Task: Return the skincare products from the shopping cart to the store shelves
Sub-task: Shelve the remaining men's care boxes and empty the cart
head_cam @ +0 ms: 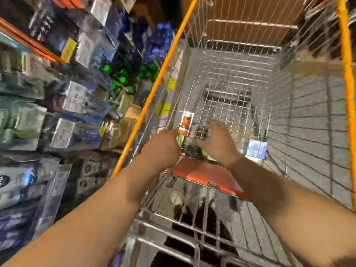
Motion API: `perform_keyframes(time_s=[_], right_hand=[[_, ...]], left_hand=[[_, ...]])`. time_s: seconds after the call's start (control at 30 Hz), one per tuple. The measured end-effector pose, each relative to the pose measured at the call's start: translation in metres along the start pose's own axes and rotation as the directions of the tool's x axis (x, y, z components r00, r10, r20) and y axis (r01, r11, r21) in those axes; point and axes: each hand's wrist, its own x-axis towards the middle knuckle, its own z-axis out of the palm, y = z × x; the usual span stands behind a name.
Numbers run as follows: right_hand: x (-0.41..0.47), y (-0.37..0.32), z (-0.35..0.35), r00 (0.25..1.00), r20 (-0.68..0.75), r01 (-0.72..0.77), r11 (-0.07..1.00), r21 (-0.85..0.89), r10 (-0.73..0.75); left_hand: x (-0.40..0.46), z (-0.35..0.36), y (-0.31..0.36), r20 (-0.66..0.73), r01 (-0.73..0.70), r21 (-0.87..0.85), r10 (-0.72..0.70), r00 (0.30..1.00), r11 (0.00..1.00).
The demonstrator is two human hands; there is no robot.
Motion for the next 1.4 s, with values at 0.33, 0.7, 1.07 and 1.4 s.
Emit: perform_keyframes(time_s=[0.33, 0.7, 1.07, 1.4], right_hand=[[0.121, 0.019, 0.094, 0.99, 0.077, 0.134, 0.949, -0.285, -0.117], [0.155, 0.023, 0.107, 0.99, 0.074, 0.135, 0.942, -0.307, -0.118], [0.133, 0.027, 0.092, 0.976, -0.195, 0.131, 0.972, 0.197, -0.092], [0.05, -0.02, 0.007, 0.973, -0.224, 0.022, 0.944, 0.329, 0.055]], left_hand=[[0.037, 0.04, -0.014, 0.122, 0.05, -0.007, -0.049, 0.991, 0.999], [0.044, 0.04, -0.013, 0.212, -0.118, 0.087, 0.097, 0.972, 0.989], [0.043, 0.037, -0.005, 0.255, 0.105, -0.061, -0.086, 0.963, 0.993], [0.001, -0.015, 0.003, 0.076, 0.177, -0.422, -0.159, 0.984, 0.889]])
